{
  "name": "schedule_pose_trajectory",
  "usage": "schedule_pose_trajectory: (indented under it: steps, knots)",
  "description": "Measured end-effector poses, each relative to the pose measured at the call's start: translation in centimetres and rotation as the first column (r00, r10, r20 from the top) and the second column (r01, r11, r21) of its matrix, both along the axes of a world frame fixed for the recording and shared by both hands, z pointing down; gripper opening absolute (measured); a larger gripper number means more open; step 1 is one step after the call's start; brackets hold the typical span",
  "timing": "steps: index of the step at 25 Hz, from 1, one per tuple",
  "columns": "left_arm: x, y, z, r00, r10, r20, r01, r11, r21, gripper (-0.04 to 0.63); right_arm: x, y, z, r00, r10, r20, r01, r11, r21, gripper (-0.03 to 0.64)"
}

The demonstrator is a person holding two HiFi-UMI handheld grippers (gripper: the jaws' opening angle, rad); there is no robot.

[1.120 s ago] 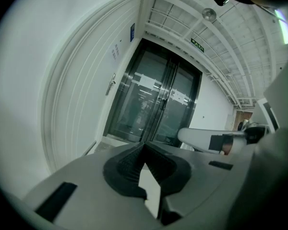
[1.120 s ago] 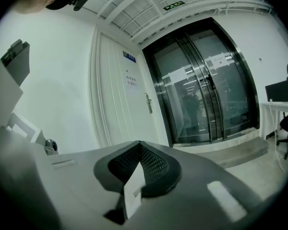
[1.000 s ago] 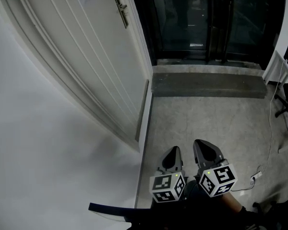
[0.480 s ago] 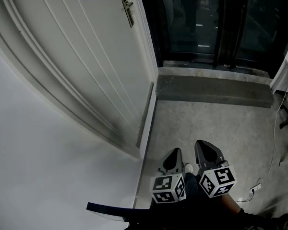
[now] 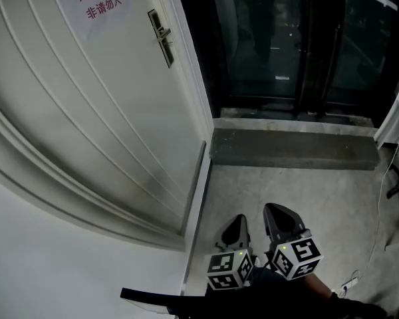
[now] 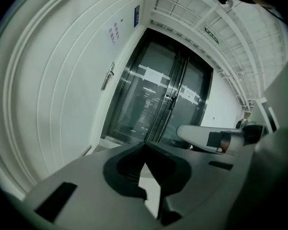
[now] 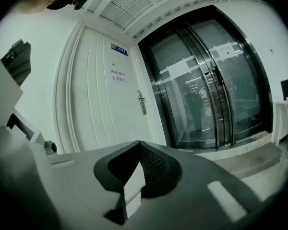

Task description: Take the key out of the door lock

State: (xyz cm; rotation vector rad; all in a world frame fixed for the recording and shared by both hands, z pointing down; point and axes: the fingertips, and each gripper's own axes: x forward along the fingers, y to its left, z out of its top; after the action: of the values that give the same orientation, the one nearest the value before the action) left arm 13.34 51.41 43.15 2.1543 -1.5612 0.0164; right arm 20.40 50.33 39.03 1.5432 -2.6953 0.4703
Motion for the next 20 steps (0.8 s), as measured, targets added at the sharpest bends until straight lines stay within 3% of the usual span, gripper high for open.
schedule_pose_trajectory:
  steps: [8,20]
  knots:
    - [2.9,-5.3,0.0,1.0,-0.009,-0.028,0.009,1.0,0.006,0.0,3.2,-5.2,0.6,1.0,-0.001,0.024,0.002,1.0,-0.022,0.002]
    - [1.4,-13.6,0.5,1.0,-0.011,-0.018,0.011,1.0,0.001,0.0,1.5,-13.0,1.3,0.999,0.0,0.04,0.002,0.999,-0.04,0.002]
